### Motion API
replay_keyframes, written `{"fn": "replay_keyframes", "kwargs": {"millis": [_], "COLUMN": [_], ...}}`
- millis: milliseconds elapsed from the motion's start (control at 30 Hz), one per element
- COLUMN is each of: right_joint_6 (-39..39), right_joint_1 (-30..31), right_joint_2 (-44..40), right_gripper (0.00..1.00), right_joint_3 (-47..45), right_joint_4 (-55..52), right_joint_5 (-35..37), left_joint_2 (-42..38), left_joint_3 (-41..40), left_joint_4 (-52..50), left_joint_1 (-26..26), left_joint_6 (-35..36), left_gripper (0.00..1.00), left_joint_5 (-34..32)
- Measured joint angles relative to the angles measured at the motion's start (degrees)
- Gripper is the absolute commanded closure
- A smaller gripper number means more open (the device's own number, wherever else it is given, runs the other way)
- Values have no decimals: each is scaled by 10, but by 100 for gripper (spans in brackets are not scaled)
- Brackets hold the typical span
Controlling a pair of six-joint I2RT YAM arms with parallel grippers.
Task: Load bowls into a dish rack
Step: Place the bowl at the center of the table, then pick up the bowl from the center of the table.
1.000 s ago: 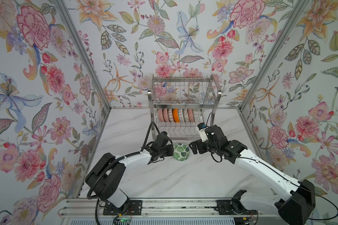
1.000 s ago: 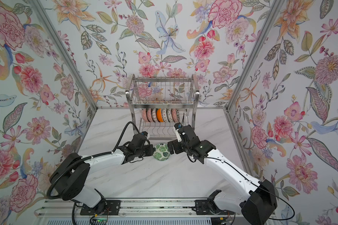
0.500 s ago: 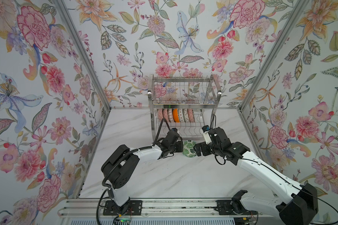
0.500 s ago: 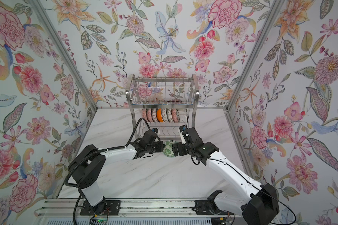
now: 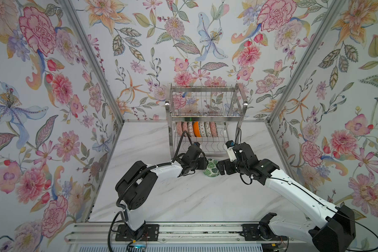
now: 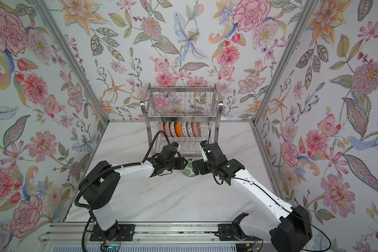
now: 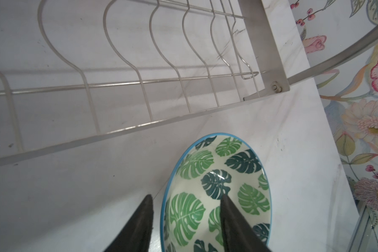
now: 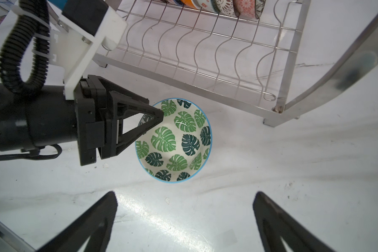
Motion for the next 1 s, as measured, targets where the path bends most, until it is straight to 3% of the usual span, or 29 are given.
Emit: {"fn": "replay_keyframes", "kwargs": {"millis": [267, 333, 367, 500, 633, 833, 1000], "right_joint_6": [6, 10, 14, 28, 51, 94, 116], "right_joint_1": [0, 3, 4, 25, 56, 96, 127], "right_joint_2": [0, 0, 2, 21, 63, 172, 255], "right_gripper": [1, 1, 1, 1, 1, 1, 1], "right_joint_3": [0, 0, 0, 0, 0, 16, 53], "right_joint_4": [0, 0, 1, 11, 35, 54, 59], "right_joint_5": [0, 0, 0, 1, 0, 7, 27], "left_joint_2": [-85, -130, -157, -255, -349, -452, -457], "left_joint_3": [15, 13, 11, -12, -98, -273, -330], "left_joint_4": [-77, -96, -104, -119, -90, -22, 15], "left_joint_1": [15, 26, 31, 39, 43, 90, 140], "left_joint_6": [55, 77, 91, 129, 166, 163, 129], "left_gripper": [21, 2, 1, 1, 1, 1, 1], "left_joint_5": [-40, -62, -80, -154, -192, -163, -90]}}
